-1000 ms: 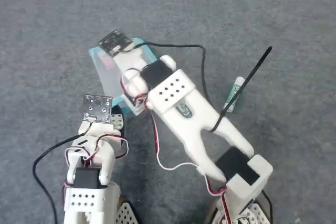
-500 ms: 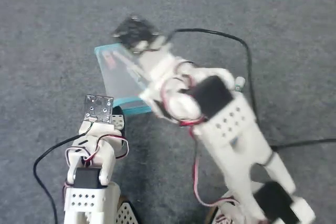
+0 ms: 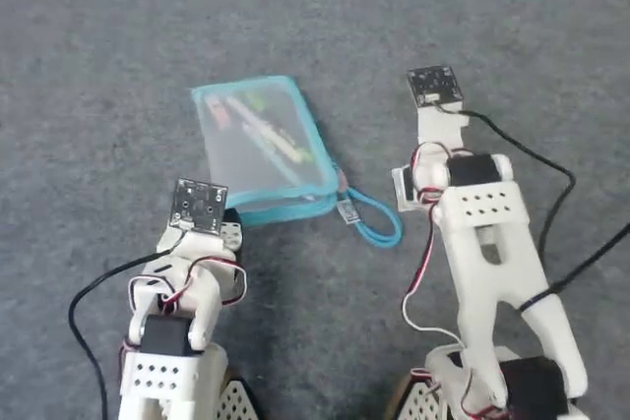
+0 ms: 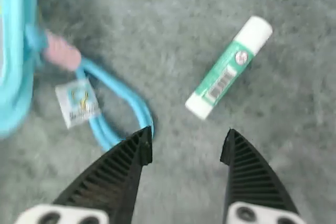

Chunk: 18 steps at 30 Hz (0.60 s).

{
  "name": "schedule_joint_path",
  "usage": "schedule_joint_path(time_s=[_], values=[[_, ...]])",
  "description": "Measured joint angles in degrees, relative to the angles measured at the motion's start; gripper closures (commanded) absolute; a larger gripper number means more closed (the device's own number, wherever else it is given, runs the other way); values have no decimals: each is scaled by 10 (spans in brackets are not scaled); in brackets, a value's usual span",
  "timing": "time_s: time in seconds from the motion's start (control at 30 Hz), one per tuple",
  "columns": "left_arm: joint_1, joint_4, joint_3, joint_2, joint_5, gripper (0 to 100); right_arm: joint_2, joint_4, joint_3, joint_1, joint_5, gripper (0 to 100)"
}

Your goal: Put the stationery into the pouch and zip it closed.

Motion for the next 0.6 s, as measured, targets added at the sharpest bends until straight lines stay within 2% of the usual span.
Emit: schedule_joint_path(time_s=[0.17, 0.43, 0.6], values=[[-6, 0, 0, -1, 0, 988, 64, -67, 1, 4, -8, 779], [-6, 0, 0, -1, 0, 988, 292, -82, -111, 45, -37, 786], [-6, 0, 0, -1, 0, 988, 366, -82, -152, 59, -38, 908]])
